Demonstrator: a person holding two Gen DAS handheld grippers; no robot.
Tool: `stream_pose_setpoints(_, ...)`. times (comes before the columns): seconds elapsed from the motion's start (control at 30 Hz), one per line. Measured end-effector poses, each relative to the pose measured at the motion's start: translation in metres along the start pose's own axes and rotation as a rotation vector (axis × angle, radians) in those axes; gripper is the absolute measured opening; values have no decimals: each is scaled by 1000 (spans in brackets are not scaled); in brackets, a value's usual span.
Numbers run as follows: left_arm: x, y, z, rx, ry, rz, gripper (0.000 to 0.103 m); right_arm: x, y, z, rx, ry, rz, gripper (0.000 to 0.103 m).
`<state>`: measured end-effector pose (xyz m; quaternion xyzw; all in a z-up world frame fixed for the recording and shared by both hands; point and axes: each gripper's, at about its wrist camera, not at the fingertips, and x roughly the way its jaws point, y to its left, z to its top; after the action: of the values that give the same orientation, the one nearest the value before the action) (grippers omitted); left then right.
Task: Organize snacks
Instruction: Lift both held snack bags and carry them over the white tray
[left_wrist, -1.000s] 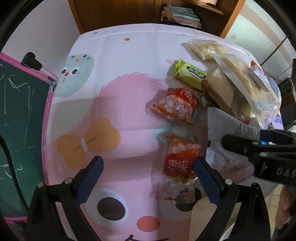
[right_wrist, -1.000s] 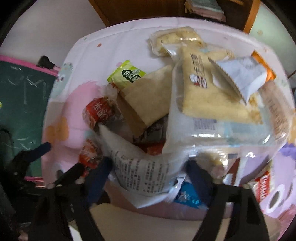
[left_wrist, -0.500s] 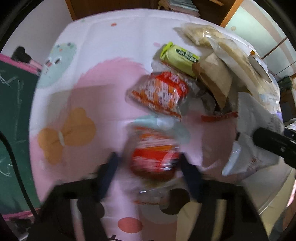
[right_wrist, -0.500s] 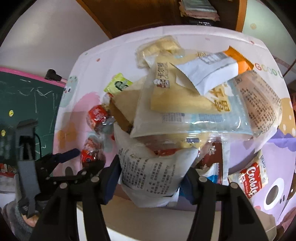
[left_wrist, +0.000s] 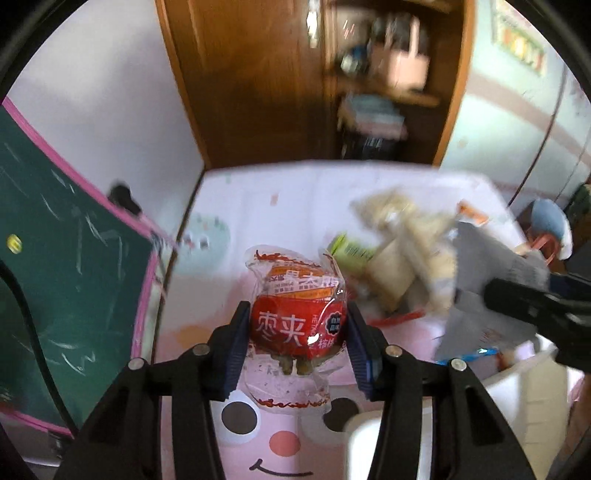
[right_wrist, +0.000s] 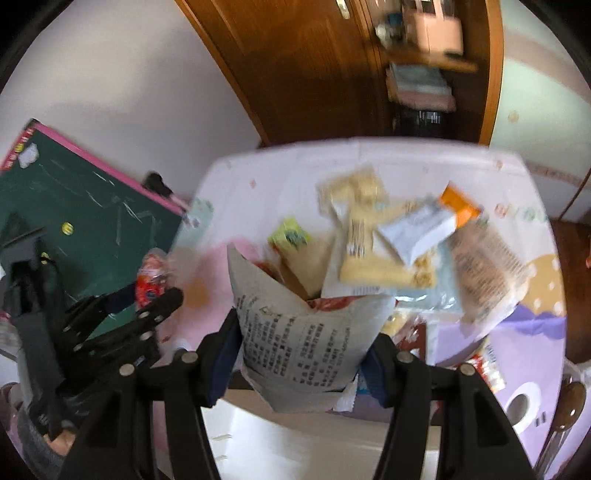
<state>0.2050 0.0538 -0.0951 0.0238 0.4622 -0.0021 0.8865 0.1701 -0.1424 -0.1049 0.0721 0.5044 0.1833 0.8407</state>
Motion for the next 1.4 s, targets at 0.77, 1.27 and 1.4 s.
stream_pose_setpoints(0.77,-124,-72,-141,83,-85,-153,49,-142,-1,-185,-97,-148,-132,60)
stream_pose_setpoints(1.27,-87,-79,-188,74,107,-92,49,-97,-5,-213,-51,14,-148,61)
stream_pose_setpoints(1.4,-83,-80,-190,77,121,-88,49,-91,-8,-214,-36,35,-148,62)
